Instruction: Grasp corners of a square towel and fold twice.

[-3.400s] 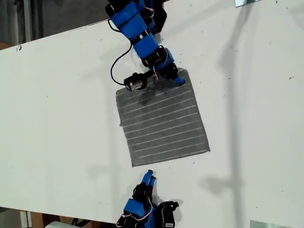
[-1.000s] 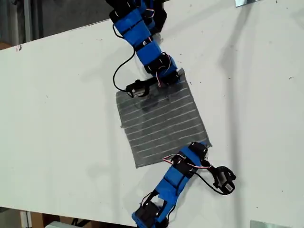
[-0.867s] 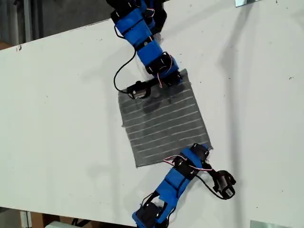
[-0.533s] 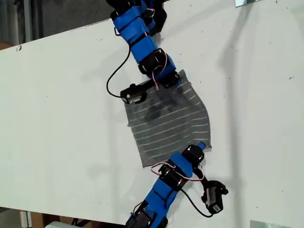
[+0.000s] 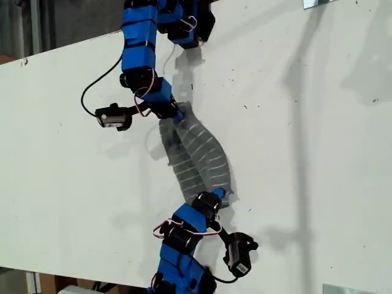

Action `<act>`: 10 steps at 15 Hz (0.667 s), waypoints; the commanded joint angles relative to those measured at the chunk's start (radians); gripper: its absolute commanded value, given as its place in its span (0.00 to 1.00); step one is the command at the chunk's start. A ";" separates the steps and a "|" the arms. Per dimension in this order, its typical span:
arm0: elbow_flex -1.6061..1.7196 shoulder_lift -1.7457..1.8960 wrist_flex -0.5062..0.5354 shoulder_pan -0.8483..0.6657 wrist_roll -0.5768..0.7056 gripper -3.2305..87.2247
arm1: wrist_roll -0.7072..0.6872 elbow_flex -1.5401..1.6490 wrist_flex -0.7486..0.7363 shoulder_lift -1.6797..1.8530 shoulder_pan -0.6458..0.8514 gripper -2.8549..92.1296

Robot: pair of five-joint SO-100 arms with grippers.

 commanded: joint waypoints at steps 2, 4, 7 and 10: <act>0.106 0.089 0.034 -0.133 -0.023 0.03 | -0.110 0.037 -0.147 0.126 0.195 0.03; 0.265 0.181 0.011 -0.209 -0.038 0.03 | -0.129 0.130 -0.305 0.149 0.252 0.03; 0.635 0.417 -0.123 -0.328 -0.044 0.03 | -0.156 0.112 -0.356 0.000 0.278 0.03; 0.939 0.634 -0.229 -0.411 -0.057 0.03 | -0.198 0.009 -0.367 -0.199 0.302 0.03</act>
